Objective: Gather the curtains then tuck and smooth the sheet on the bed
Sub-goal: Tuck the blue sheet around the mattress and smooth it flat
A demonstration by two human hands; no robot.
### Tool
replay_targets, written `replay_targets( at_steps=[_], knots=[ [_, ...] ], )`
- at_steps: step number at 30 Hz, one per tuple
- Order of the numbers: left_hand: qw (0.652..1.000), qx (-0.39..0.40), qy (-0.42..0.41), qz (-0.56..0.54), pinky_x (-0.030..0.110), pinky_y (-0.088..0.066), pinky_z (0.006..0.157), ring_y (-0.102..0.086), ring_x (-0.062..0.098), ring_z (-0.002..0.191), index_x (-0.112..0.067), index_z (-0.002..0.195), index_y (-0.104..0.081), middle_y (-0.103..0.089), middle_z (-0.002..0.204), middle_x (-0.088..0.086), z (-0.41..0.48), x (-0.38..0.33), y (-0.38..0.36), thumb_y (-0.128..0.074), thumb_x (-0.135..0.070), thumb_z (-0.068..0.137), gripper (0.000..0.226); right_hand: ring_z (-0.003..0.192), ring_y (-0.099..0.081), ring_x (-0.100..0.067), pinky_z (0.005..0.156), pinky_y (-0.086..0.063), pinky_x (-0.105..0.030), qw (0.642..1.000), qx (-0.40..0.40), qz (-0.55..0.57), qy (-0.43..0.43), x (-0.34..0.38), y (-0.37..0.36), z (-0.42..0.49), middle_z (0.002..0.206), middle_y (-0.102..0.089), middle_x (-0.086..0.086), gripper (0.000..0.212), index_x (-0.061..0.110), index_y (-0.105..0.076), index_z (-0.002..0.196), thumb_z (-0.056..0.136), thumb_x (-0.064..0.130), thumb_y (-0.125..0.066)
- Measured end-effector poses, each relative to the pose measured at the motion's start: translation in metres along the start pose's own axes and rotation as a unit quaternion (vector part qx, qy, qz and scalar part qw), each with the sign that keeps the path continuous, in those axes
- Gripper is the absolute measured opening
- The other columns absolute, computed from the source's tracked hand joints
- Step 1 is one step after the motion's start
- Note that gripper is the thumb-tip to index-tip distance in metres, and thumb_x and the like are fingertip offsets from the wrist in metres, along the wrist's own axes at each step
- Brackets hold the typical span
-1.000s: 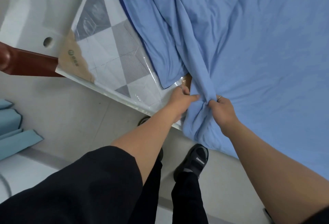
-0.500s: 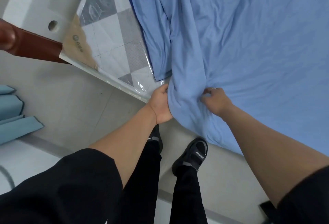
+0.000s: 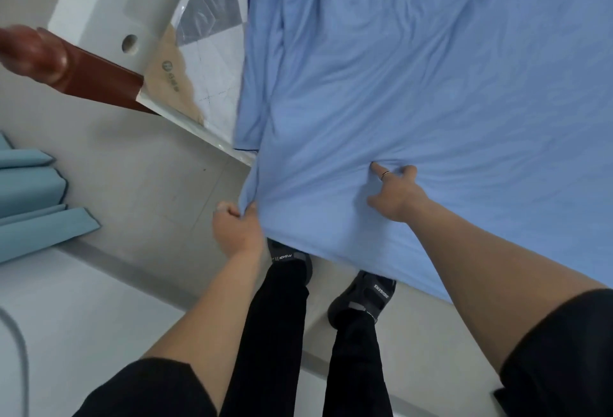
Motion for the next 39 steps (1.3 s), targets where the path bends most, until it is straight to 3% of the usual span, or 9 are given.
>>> replay_targets(
  at_steps=[3, 5, 12, 20, 24, 29, 33, 36, 39],
  knots=[
    [0.982, -0.003, 0.172, 0.074, 0.039, -0.049, 0.08, -0.066, 0.039, 0.101, -0.004, 0.095, -0.064, -0.066, 0.104, 0.022, 0.005, 0.05, -0.003, -0.056, -0.003, 0.091, 0.009, 0.098, -0.061, -0.033, 0.085, -0.049, -0.033, 1.0, 0.008, -0.012, 0.002, -0.001, 0.0, -0.001, 0.151, -0.003, -0.014, 0.086, 0.045, -0.006, 0.157, 0.089, 0.034, -0.056],
    [0.959, 0.02, 0.263, 0.103, 0.04, -0.052, 0.092, -0.063, 0.039, 0.116, 0.008, 0.12, -0.061, -0.065, 0.123, 0.024, 0.015, 0.065, -0.005, -0.054, -0.004, 0.095, 0.029, 0.091, -0.062, -0.032, 0.081, -0.048, -0.033, 1.0, 0.01, -0.017, 0.003, -0.002, 0.001, 0.0, 0.152, -0.001, -0.012, 0.087, 0.047, -0.004, 0.157, 0.089, 0.033, -0.056],
    [0.994, 0.059, -0.075, -0.043, 0.03, -0.052, 0.077, -0.066, 0.019, 0.085, -0.019, 0.109, -0.058, -0.065, 0.102, 0.001, 0.057, -0.067, -0.015, -0.07, -0.032, 0.082, 0.033, 0.098, -0.062, -0.034, 0.093, -0.052, -0.038, 0.999, 0.028, -0.041, -0.007, 0.004, 0.002, 0.001, 0.152, 0.002, -0.013, 0.088, 0.046, -0.003, 0.157, 0.089, 0.037, -0.057],
    [0.983, 0.135, -0.038, 0.117, 0.028, -0.045, 0.06, -0.064, 0.032, 0.079, -0.01, 0.076, -0.056, -0.061, 0.091, 0.01, 0.105, -0.138, -0.014, -0.062, -0.017, 0.08, 0.01, 0.125, -0.051, -0.031, 0.103, -0.04, -0.035, 0.998, 0.058, -0.006, -0.03, 0.013, 0.022, 0.007, 0.158, 0.002, -0.013, 0.073, 0.04, -0.019, 0.158, 0.095, 0.035, -0.055],
    [0.984, -0.04, -0.142, 0.098, 0.033, -0.043, 0.077, -0.062, 0.033, 0.099, -0.014, 0.105, -0.059, -0.065, 0.11, 0.01, 0.117, -0.174, 0.052, -0.054, -0.014, 0.086, 0.02, 0.145, -0.027, -0.029, 0.111, -0.032, -0.035, 0.996, 0.076, -0.016, -0.045, 0.021, 0.025, 0.008, 0.161, -0.017, -0.013, 0.071, 0.036, -0.019, 0.159, 0.096, 0.035, -0.053],
    [0.924, -0.244, -0.039, -0.293, 0.025, -0.048, 0.089, -0.061, 0.037, 0.11, -0.009, 0.111, -0.052, -0.056, 0.117, 0.016, 0.173, -0.175, 0.139, -0.047, -0.001, 0.091, 0.022, 0.147, -0.022, -0.035, 0.114, -0.03, -0.038, 0.994, 0.077, -0.051, -0.057, 0.039, 0.025, 0.003, 0.148, -0.047, -0.012, 0.074, 0.027, -0.019, 0.16, 0.096, 0.036, -0.054],
    [0.943, -0.108, -0.057, -0.31, 0.051, -0.055, 0.098, -0.056, 0.042, 0.123, -0.027, 0.148, -0.024, -0.034, 0.143, 0.016, 0.171, -0.157, 0.118, -0.062, 0.004, 0.082, 0.083, 0.144, -0.031, -0.034, 0.11, -0.037, -0.039, 0.995, 0.065, -0.041, -0.066, 0.05, 0.022, -0.002, 0.15, -0.044, -0.013, 0.076, 0.014, -0.023, 0.159, 0.094, 0.034, -0.057],
    [0.939, -0.111, 0.1, -0.311, 0.041, -0.063, 0.068, -0.066, 0.03, 0.1, -0.028, 0.148, -0.028, -0.043, 0.14, 0.014, 0.15, -0.103, 0.091, -0.066, -0.003, 0.085, 0.077, 0.132, -0.044, -0.034, 0.102, -0.04, -0.036, 0.993, 0.045, -0.079, -0.069, 0.06, 0.019, -0.004, 0.139, -0.054, -0.016, 0.057, 0.004, -0.043, 0.145, 0.095, 0.03, -0.054],
    [0.943, 0.089, 0.197, -0.254, 0.028, -0.055, 0.056, -0.063, 0.019, 0.085, -0.018, 0.141, -0.041, -0.061, 0.105, 0.003, 0.125, -0.067, 0.047, -0.068, -0.025, 0.093, 0.056, 0.118, -0.056, -0.033, 0.096, -0.04, -0.031, 0.99, -0.042, -0.132, -0.02, 0.083, 0.02, -0.013, 0.121, -0.062, -0.012, 0.028, 0.007, -0.062, 0.115, 0.096, 0.021, -0.047]
  ],
)
Point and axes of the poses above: each hand's wrist, its own z-axis towards the middle knuckle, its own y-axis out of the back of the hand, x = y × z, the point moved 4 cm from there along z, towards the middle knuckle
